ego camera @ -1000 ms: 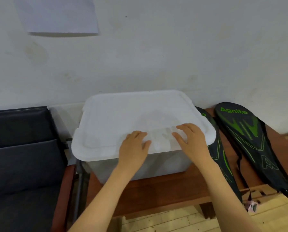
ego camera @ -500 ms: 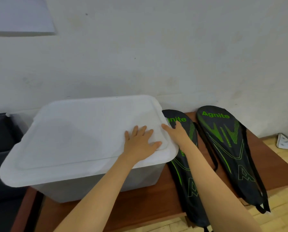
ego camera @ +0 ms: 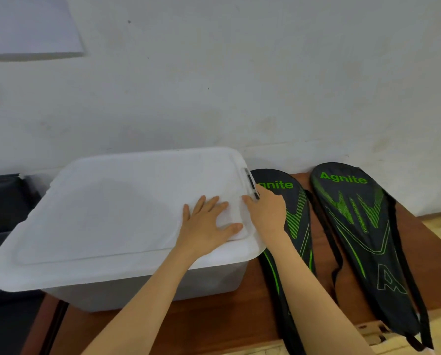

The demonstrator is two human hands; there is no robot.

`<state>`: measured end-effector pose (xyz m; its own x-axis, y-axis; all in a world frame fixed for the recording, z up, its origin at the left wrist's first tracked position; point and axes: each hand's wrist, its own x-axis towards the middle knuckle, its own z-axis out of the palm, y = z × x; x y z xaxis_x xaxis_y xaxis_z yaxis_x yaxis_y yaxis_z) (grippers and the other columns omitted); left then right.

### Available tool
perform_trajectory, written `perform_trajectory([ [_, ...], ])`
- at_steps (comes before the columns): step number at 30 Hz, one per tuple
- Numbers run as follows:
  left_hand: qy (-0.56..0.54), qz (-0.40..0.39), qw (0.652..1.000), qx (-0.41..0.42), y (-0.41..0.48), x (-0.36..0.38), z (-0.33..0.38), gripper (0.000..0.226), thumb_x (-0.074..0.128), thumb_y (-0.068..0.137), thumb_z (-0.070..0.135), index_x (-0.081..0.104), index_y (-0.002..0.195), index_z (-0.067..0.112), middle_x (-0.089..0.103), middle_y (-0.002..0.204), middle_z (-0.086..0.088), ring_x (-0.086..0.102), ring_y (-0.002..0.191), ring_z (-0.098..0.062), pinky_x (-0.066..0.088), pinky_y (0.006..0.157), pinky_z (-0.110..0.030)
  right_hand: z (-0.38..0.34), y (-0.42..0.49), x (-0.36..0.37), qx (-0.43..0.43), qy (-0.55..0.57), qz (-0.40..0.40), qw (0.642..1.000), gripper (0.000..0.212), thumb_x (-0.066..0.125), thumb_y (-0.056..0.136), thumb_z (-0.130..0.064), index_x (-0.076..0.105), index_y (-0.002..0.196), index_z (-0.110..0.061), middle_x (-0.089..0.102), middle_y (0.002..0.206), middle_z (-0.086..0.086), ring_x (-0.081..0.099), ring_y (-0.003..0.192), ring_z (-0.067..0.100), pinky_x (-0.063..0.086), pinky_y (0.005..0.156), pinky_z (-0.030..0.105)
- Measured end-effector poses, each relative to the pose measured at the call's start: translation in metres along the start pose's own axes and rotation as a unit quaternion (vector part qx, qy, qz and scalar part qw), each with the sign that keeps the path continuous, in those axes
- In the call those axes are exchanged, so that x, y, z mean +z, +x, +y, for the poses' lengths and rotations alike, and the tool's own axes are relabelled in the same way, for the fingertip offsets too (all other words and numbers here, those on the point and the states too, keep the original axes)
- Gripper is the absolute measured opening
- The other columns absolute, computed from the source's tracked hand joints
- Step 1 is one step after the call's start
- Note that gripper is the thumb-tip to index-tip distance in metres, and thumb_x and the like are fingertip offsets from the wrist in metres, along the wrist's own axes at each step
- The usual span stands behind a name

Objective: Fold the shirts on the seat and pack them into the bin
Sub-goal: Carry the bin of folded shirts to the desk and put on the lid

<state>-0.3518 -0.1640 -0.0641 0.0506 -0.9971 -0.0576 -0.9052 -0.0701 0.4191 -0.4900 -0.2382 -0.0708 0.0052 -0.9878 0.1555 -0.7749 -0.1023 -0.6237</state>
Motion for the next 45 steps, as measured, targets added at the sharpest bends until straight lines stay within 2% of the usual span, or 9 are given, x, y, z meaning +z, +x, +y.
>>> perform_trajectory([
  [5,-0.053,0.043,0.998,-0.008,-0.001,0.001,-0.003,0.062,0.049,0.088,0.059,0.035,0.143,0.033,0.02,0.156,0.013,0.004,0.146,-0.008,-0.007,0.117,-0.04,-0.007,-0.003,-0.006,-0.037,-0.113,0.001,0.993,0.041,0.04,0.1,-0.033,0.049,0.135,-0.013,0.066,0.115,0.005,0.057,0.113,0.023,0.002,0.119,0.036],
  [11,-0.12,0.106,0.987,-0.022,-0.001,0.003,-0.004,0.042,0.055,0.092,0.04,0.051,0.132,0.026,0.04,0.146,0.01,0.027,0.14,-0.011,0.009,0.118,-0.033,-0.013,-0.002,0.0,-0.066,-0.155,-0.001,0.986,0.02,0.039,0.099,-0.02,0.057,0.094,-0.012,0.068,0.089,0.006,0.062,0.091,0.024,0.007,0.12,0.034],
  [14,-0.247,0.179,0.95,-0.063,-0.006,-0.003,-0.003,0.027,0.057,0.093,0.024,0.061,0.119,0.019,0.057,0.127,0.004,0.052,0.117,-0.013,0.035,0.096,-0.019,-0.012,-0.003,0.0,-0.058,-0.139,-0.009,0.989,0.027,0.038,0.1,-0.02,0.057,0.113,-0.006,0.065,0.109,0.008,0.059,0.103,0.024,0.021,0.114,0.034],
  [19,-0.318,0.197,0.924,-0.078,-0.015,-0.019,-0.012,0.03,0.051,0.095,0.009,0.057,0.123,0.015,0.057,0.127,0.003,0.051,0.119,-0.012,0.034,0.091,-0.013,-0.044,-0.027,0.0,-0.126,-0.126,-0.054,0.983,0.047,0.04,0.1,-0.015,0.029,0.146,-0.007,0.035,0.15,0.006,0.028,0.14,0.021,0.02,0.112,0.026],
  [25,-0.134,0.174,0.972,-0.086,-0.038,-0.074,-0.115,0.036,0.052,0.093,0.009,0.053,0.129,0.011,0.052,0.133,-0.008,0.048,0.121,-0.025,0.033,0.102,-0.03,-0.13,-0.073,0.044,-0.266,-0.15,-0.192,0.933,0.054,0.039,0.101,-0.033,0.024,0.15,-0.013,0.025,0.156,0.006,0.018,0.144,0.021,0.013,0.114,0.03],
  [33,-0.071,0.215,0.956,-0.189,-0.09,-0.136,-0.269,0.063,0.061,0.089,0.024,0.033,0.143,0.007,0.035,0.147,-0.013,0.03,0.135,-0.028,0.02,0.112,-0.035,-0.249,-0.123,0.135,-0.281,-0.171,-0.306,0.893,0.059,0.027,0.101,-0.048,0.007,0.153,-0.028,0.002,0.161,-0.001,-0.003,0.148,0.023,0.0,0.118,0.048],
  [39,-0.449,0.135,0.843,-0.264,-0.094,-0.146,-0.304,0.067,0.076,0.077,0.034,0.042,0.128,0.007,0.049,0.118,-0.003,0.052,0.094,-0.015,0.045,0.068,-0.025,-0.28,-0.141,0.174,-0.262,-0.18,-0.286,0.904,0.057,0.024,0.101,-0.048,0.009,0.152,-0.029,0.001,0.161,-0.006,-0.004,0.148,0.017,-0.002,0.117,0.049],
  [42,-0.444,0.176,0.827,-0.297,-0.085,-0.137,-0.317,0.112,0.082,0.062,0.047,0.021,0.147,0.008,0.025,0.148,-0.009,0.035,0.131,-0.029,0.04,0.103,-0.046,-0.279,-0.146,0.178,-0.237,-0.15,-0.278,0.919,0.058,0.025,0.1,-0.05,0.01,0.152,-0.031,0.0,0.16,-0.011,-0.007,0.147,0.011,-0.008,0.118,0.044],
  [45,-0.527,0.192,0.779,-0.281,-0.084,-0.131,-0.32,0.106,0.086,0.064,0.03,0.02,0.145,0.012,0.041,0.139,-0.012,0.049,0.12,-0.028,0.045,0.1,-0.047,-0.28,-0.147,0.178,-0.223,-0.12,-0.258,0.932,0.056,0.03,0.1,-0.049,0.018,0.151,-0.031,0.008,0.159,-0.013,-0.001,0.147,0.008,-0.007,0.119,0.041],
])
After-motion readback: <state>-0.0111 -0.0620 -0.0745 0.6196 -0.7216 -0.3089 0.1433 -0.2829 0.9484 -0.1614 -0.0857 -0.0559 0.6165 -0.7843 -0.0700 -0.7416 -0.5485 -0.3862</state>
